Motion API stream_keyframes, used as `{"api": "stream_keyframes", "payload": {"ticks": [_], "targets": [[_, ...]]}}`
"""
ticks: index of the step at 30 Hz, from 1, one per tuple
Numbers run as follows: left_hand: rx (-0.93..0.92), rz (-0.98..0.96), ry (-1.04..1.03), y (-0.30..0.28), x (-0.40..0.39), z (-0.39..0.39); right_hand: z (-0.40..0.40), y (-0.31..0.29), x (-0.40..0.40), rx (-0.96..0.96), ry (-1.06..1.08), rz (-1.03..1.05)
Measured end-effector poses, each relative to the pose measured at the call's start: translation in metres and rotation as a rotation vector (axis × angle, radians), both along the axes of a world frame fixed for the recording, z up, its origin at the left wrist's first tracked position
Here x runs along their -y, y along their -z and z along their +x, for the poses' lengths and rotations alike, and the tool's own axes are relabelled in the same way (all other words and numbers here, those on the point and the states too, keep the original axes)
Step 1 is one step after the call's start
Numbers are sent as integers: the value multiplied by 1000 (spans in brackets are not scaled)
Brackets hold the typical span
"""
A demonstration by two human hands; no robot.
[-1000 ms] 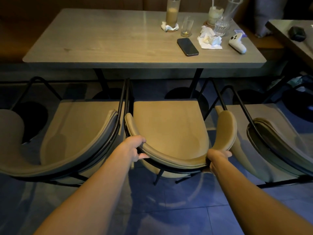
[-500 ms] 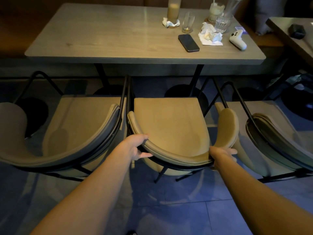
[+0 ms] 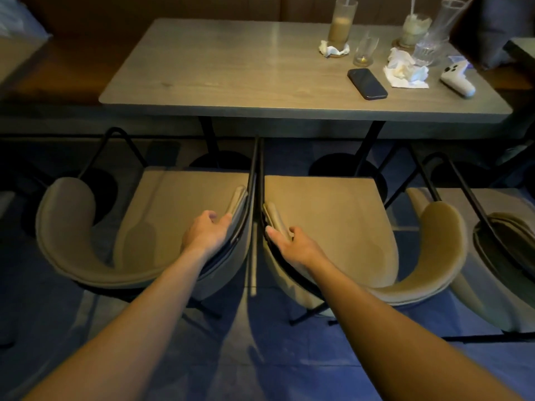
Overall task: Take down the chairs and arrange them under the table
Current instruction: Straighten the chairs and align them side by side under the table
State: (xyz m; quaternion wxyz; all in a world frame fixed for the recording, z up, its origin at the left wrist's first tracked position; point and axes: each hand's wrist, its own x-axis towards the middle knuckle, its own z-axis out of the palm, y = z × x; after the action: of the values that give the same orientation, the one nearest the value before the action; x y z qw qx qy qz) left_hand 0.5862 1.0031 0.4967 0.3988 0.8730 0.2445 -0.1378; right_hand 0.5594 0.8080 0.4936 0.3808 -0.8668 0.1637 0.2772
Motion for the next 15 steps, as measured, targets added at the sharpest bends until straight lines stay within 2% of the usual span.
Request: {"api": "stream_keyframes", "payload": {"ticks": [4, 9, 15], "targets": [[-81, -94, 183, 21, -9, 3, 9, 10, -16, 29, -91, -177], [-188, -11, 305, 31, -9, 20, 9, 18, -16, 143, -126, -217], [-238, 125, 315, 42, -10, 26, 20, 23, -21, 203, -109, -221]]}}
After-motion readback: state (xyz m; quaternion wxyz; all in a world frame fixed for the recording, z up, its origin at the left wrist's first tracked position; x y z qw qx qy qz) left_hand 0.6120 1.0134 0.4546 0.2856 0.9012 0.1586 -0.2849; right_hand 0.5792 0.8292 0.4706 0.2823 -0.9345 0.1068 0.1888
